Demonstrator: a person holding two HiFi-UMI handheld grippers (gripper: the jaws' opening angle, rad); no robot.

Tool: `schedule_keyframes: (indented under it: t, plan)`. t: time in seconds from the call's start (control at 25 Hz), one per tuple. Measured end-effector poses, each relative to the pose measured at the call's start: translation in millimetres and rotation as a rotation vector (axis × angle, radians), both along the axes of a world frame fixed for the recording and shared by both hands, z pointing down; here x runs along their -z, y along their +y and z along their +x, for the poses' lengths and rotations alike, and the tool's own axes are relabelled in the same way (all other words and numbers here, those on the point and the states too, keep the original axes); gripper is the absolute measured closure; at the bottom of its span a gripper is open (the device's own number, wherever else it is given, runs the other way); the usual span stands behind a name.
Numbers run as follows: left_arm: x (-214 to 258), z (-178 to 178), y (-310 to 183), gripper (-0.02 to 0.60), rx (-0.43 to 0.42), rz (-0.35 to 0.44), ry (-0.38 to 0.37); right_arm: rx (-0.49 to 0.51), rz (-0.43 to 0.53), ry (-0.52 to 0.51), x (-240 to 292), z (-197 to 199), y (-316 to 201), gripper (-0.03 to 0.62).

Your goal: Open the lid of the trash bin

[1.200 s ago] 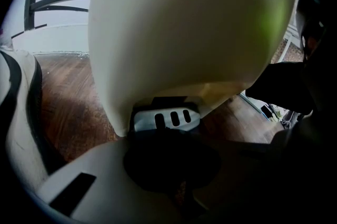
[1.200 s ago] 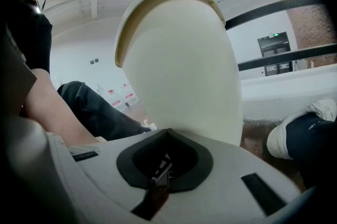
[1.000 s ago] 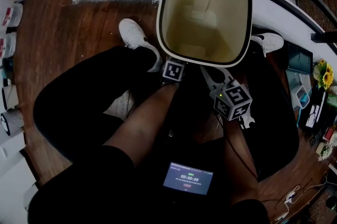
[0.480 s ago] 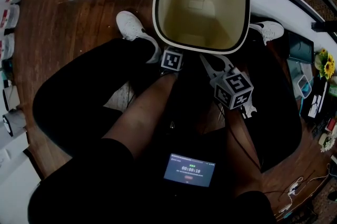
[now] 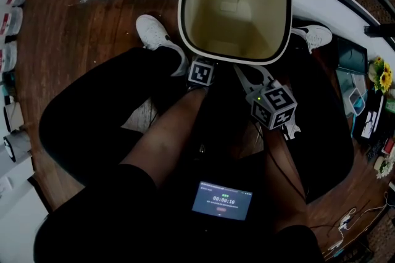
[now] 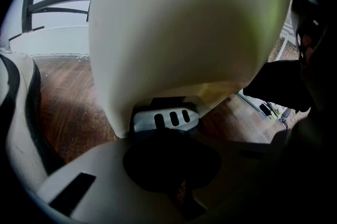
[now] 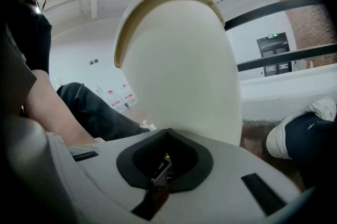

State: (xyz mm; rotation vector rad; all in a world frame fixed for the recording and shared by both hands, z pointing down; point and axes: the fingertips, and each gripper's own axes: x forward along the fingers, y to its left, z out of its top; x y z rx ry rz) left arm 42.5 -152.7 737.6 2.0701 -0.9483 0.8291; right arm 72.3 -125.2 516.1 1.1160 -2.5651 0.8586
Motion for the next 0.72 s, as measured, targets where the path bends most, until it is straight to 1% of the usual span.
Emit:
schedule_keyframes:
  t: [0.16,0.56,0.72]
  plan:
    - [1.3,-0.7,0.9,0.546,-0.019,0.010,-0.010,-0.003,-0.004,-0.001,0.1,-0.2,0.8,0.571]
    - [6.5,-3.0,-0.3,0.546,-0.028,0.042,-0.024,-0.004,-0.005,0.006,-0.9,-0.5,1.5,0.571]
    - [11.9,-2.4,1.3,0.546,-0.057,0.070,-0.041,-0.005,-0.005,0.003,0.7,-1.9,3.0,0.571]
